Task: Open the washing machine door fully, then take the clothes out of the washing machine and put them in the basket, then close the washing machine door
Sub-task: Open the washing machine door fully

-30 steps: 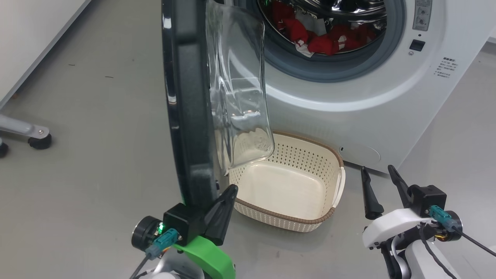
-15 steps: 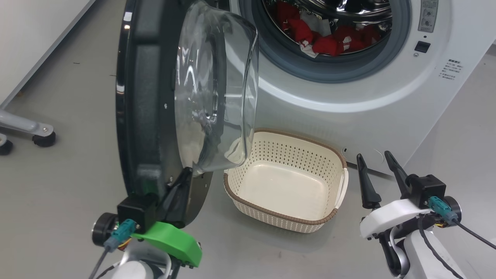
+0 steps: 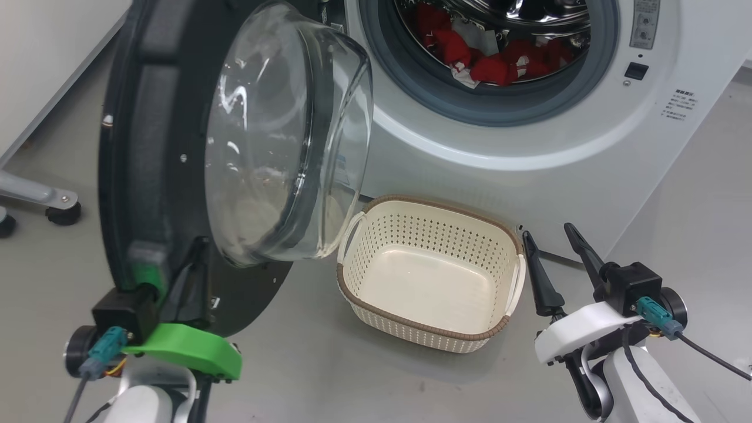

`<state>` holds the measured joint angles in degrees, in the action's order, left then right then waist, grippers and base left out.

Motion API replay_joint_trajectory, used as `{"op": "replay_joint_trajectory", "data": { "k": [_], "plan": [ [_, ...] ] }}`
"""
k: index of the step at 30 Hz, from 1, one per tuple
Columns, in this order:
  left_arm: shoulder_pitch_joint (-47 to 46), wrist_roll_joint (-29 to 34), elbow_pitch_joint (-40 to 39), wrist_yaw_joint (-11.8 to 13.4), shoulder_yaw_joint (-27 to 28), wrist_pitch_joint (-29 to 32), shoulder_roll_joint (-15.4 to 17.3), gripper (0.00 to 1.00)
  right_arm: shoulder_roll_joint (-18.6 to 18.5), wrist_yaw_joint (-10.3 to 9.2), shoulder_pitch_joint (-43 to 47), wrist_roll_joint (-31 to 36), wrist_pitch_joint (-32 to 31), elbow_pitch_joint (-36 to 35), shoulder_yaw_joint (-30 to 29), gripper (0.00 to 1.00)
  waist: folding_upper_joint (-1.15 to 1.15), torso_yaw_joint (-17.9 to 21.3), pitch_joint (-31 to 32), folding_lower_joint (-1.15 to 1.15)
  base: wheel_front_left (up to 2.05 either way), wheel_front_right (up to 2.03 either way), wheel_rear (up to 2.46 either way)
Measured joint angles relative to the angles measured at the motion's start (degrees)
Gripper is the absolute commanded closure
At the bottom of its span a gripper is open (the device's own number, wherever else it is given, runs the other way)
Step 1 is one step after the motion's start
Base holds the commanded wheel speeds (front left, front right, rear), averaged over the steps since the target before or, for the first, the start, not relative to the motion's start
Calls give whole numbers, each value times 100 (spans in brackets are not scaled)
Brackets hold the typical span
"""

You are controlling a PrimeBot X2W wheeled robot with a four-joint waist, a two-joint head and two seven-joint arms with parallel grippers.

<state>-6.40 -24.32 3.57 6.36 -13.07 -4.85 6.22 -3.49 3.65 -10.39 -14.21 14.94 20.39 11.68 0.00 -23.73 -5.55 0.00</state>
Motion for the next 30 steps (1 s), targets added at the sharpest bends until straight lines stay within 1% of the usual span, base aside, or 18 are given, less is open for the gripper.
{"op": "replay_joint_trajectory", "data": {
  "k": [9,19,30],
  "plan": [
    [-39,-49,199,18,448,-127,43,100,0,34,1,26,0,-34,19,0,0,69,-95,0,0,0,0],
    [-383,-191,565,18,1100,-238,63,100,-3,33,-8,41,0,-67,-22,0,0,168,-278,0,0,0,0],
    [-766,-282,1103,18,1616,-432,100,100,-55,32,-110,68,0,-138,-143,0,0,213,-495,0,0,0,0]
  ]
}}
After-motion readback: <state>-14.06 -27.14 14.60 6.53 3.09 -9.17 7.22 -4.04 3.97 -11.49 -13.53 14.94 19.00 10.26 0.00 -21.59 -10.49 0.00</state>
